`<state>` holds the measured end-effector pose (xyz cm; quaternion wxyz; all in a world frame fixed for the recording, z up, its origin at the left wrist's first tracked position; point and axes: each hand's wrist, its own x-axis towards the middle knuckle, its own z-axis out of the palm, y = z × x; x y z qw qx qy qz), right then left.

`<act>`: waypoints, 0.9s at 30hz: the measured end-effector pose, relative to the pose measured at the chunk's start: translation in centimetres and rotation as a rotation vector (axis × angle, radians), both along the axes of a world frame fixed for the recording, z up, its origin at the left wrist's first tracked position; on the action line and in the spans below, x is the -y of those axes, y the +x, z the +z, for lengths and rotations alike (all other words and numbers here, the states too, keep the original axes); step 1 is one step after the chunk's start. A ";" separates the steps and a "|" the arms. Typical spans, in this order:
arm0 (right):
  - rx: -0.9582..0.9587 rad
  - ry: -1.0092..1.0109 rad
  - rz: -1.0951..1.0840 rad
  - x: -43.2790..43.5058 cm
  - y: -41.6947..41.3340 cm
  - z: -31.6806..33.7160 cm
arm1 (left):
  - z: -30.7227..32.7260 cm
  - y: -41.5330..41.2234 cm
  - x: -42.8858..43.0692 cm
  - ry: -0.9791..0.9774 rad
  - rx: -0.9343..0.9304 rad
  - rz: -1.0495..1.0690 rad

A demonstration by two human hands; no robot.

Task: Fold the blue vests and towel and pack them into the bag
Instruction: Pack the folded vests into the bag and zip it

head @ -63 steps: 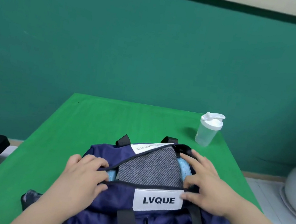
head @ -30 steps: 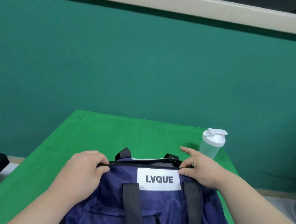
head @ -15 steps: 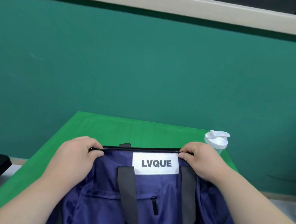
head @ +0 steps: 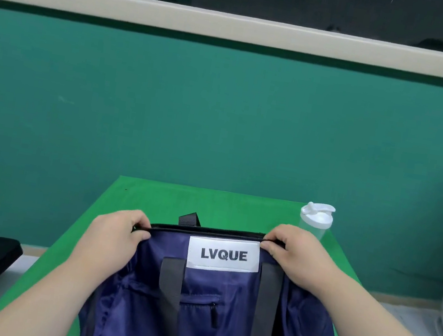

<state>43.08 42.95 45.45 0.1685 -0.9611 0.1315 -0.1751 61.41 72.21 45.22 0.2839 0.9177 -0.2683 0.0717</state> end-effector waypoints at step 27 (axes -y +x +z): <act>0.000 0.214 -0.223 4.3 -10.0 -1.5 | -1.8 -9.4 6.5 -0.028 0.079 -0.304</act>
